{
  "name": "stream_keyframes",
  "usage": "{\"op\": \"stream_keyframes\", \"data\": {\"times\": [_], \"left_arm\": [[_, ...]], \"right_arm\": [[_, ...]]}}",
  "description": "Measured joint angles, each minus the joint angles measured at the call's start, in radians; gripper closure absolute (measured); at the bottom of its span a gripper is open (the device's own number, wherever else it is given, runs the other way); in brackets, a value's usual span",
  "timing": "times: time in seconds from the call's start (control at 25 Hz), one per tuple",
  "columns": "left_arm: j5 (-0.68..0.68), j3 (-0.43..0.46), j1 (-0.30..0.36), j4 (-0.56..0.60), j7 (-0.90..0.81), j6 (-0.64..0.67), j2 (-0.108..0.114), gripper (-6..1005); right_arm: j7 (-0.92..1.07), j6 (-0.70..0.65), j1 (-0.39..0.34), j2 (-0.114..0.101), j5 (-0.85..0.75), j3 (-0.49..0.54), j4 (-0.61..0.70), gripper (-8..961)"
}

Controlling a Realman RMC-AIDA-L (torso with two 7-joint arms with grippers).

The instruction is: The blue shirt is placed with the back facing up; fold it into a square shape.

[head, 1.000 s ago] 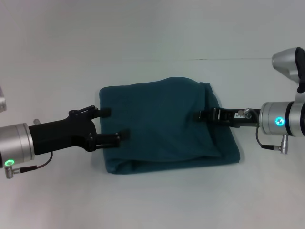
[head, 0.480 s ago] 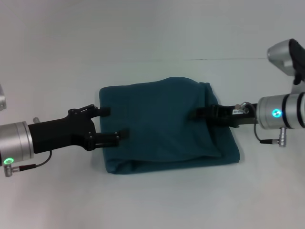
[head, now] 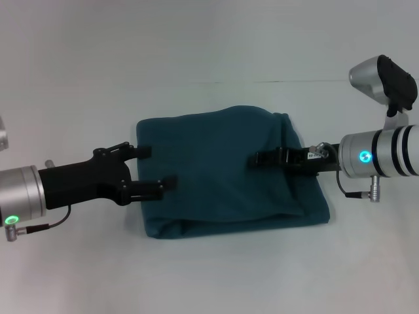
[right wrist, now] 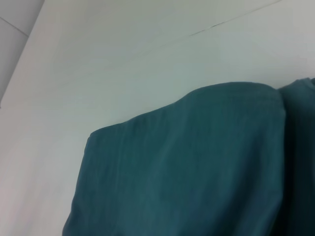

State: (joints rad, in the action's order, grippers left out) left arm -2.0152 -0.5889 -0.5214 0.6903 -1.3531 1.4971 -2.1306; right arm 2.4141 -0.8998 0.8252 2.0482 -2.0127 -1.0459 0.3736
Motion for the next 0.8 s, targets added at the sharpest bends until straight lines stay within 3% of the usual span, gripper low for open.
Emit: {"op": "stream_keyframes", "data": {"times": [0.44, 0.8], "left_arm": [[0.004, 0.002, -0.002, 0.0, -0.003, 0.0, 0.002, 51], [0.004, 0.003, -0.008, 0.0, -0.003, 0.0, 0.002, 51]], "right_arm": [[0.0, 0.003, -0.002, -0.01, -0.008, 0.0, 0.005, 271], [-0.001, 0.038, 0.0, 0.005, -0.012, 0.001, 0.002, 273]]}}
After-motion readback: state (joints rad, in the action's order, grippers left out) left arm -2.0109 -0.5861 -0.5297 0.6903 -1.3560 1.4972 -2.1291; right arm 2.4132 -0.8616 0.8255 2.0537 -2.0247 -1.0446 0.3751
